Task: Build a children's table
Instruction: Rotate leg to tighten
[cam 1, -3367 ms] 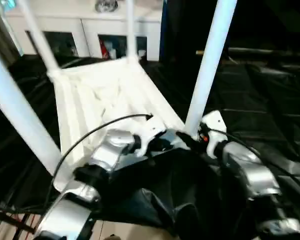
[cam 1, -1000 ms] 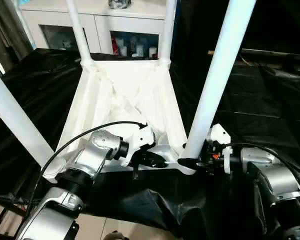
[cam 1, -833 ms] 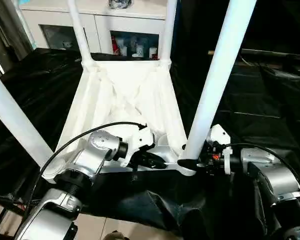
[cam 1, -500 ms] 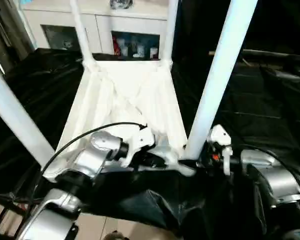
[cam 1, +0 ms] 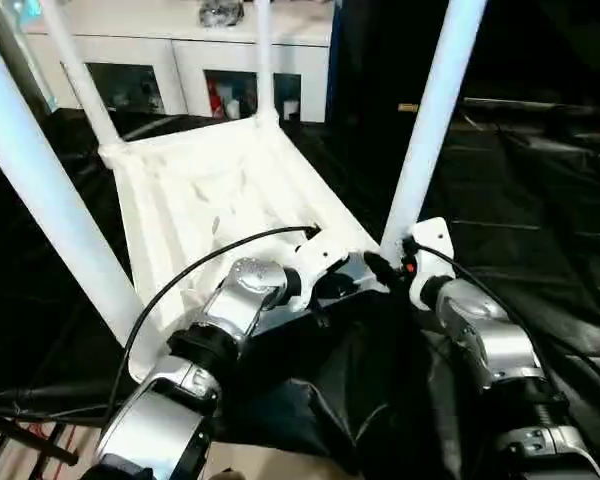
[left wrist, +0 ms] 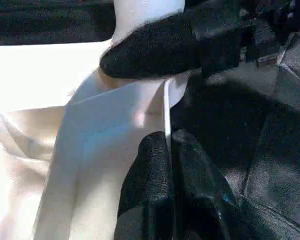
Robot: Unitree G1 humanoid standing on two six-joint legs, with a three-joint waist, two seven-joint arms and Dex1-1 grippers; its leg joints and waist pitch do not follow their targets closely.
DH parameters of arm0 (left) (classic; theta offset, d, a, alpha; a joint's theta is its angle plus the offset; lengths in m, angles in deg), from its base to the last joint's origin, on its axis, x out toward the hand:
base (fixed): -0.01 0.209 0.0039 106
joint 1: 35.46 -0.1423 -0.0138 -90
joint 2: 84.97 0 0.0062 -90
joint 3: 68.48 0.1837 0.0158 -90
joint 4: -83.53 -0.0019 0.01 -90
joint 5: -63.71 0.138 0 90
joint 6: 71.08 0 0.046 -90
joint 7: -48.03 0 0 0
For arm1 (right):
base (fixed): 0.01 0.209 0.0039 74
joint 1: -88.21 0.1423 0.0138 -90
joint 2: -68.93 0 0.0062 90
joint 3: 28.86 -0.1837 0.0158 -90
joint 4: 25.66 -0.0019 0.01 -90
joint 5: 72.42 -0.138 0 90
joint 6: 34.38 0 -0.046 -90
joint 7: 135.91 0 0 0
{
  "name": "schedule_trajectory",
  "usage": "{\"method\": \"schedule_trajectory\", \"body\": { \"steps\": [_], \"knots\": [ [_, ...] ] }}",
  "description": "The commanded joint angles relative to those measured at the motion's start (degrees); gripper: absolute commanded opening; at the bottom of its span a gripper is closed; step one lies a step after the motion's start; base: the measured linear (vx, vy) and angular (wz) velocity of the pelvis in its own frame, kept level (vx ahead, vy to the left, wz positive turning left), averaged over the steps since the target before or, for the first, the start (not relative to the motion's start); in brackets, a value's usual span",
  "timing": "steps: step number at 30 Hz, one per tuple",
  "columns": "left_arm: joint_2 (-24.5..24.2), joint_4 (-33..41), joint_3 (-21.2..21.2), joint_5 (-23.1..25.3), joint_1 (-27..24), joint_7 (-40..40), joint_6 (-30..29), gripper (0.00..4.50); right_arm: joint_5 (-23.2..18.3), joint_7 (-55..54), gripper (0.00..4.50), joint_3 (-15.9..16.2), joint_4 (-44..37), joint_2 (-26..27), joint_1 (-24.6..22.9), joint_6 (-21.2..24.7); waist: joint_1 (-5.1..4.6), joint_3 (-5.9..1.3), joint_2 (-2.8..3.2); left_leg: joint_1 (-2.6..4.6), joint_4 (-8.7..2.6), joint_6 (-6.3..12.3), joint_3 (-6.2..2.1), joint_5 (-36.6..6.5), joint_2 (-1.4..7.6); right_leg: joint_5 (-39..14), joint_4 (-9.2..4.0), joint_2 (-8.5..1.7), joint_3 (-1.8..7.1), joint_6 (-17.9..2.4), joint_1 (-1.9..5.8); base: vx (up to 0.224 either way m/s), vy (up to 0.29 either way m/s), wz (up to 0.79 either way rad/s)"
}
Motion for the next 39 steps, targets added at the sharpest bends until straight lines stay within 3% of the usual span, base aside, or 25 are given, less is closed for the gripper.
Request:
{"method": "schedule_trajectory", "body": {
  "steps": [1,5,9,11,13,19,24,28,33,36,37,39],
  "knots": [
    [4.49,0.77,0.88,-1.80,2.17,-0.14,4.68,0.00,-1.31,5.29,3.44,6.16,0.92,4.29,-1.29,1.42,0.17,-3.15,-1.13,-0.01,-3.63,3.25,-0.89,-11.30,2.33,-16.66,-4.71,-4.38,2.55,-9.29,2.80,0.000,0.000,0.00],
    [3.34,0.32,0.48,-1.85,2.05,-0.78,5.82,0.00,0.00,8.47,3.67,7.87,-0.57,1.17,-2.77,-1.42,0.08,-3.07,-1.40,0.02,-3.77,3.01,-0.90,-12.57,2.38,-18.25,-4.90,-4.39,2.57,-8.76,2.80,0.000,0.000,0.00],
    [1.95,1.08,0.61,-2.14,1.46,-3.08,6.61,0.00,-0.60,14.84,3.67,8.34,-3.49,-3.44,-4.87,-4.24,0.67,-3.04,-1.46,0.13,-3.57,4.07,-0.77,-12.29,2.44,-17.96,-4.99,-4.42,2.68,-8.47,2.83,0.000,0.000,0.00],
    [0.44,1.99,1.11,-2.22,0.69,-5.78,7.10,0.00,-2.56,21.59,3.67,6.81,-5.98,-8.79,-7.08,-5.77,1.21,-3.07,-1.20,0.05,-3.51,4.75,-0.82,-11.83,2.58,-17.10,-4.81,-4.50,2.77,-8.49,2.91,0.000,0.000,0.00],
    [-0.32,2.19,1.19,-2.10,0.32,-6.77,7.23,0.00,-3.51,24.50,3.67,4.98,-5.61,-11.63,-7.66,-6.55,1.74,-3.07,-1.40,0.11,-3.44,5.17,-0.74,-12.00,2.61,-17.29,-4.89,-4.51,2.67,-9.02,2.85,0.000,0.000,0.00],
    [-2.07,3.41,1.46,-2.22,-1.15,-9.93,7.85,0.00,-8.20,32.40,3.67,-1.50,-6.01,-19.89,-8.91,-5.26,2.13,-3.09,-1.61,-0.11,-3.28,5.75,-0.77,-11.59,2.75,-17.15,-4.74,-4.48,2.53,-9.66,2.98,0.000,0.000,0.00],
    [-2.98,3.97,1.67,-2.74,-1.86,-11.55,8.09,0.00,-10.89,36.06,3.67,-4.55,-5.77,-24.84,-9.94,-4.72,2.16,-3.09,-1.82,-0.29,-2.96,6.64,-0.64,-10.21,2.49,-18.27,-4.90,-4.40,2.25,-9.29,2.96,0.000,0.000,0.00],
    [-3.54,5.69,1.97,-3.66,-3.02,-14.44,8.56,0.00,-11.05,35.85,3.67,-5.41,-5.37,-25.82,-10.26,-5.08,1.95,-3.14,-1.87,-0.50,-2.94,6.54,-0.66,-9.66,2.45,-20.35,-5.07,-4.36,2.06,-8.55,2.86,0.000,0.000,0.00],
    [-5.26,10.06,3.69,-5.36,-5.32,-21.18,9.28,0.00,-10.83,33.80,3.67,-6.17,-5.32,-25.94,-10.40,-4.66,2.37,-3.40,-1.66,-0.41,-2.79,7.24,-0.60,-8.06,2.83,-15.17,-4.31,-4.30,2.23,-10.44,2.62,0.000,0.000,0.00],
    [-7.70,13.86,5.90,-6.16,-6.98,-26.84,8.78,0.00,-7.35,26.21,3.67,-6.72,0.75,-25.70,-7.65,-5.35,2.53,-3.37,-1.41,-0.15,-2.87,6.07,-0.54,-8.64,2.94,-15.97,-4.27,-4.42,2.23,-11.03,2.30,0.000,0.000,0.00],
    [-8.30,14.96,6.37,-6.44,-7.40,-28.05,8.83,0.00,-5.88,22.13,3.67,-7.49,3.91,-25.44,-6.09,-6.60,2.46,-3.27,-1.72,-0.01,-2.89,5.44,-0.32,-8.94,2.75,-17.05,-4.54,-4.26,2.25,-10.87,2.17,0.000,0.000,0.00],
    [-8.67,15.81,6.65,-6.74,-7.73,-28.96,9.08,0.00,-4.91,17.63,3.67,-8.60,6.76,-24.97,-4.40,-7.36,2.66,-3.27,-1.64,0.13,-2.98,4.55,-0.33,-9.10,2.74,-17.57,-4.43,-4.39,2.36,-10.62,2.16,0.000,0.000,0.00]
  ]
}}
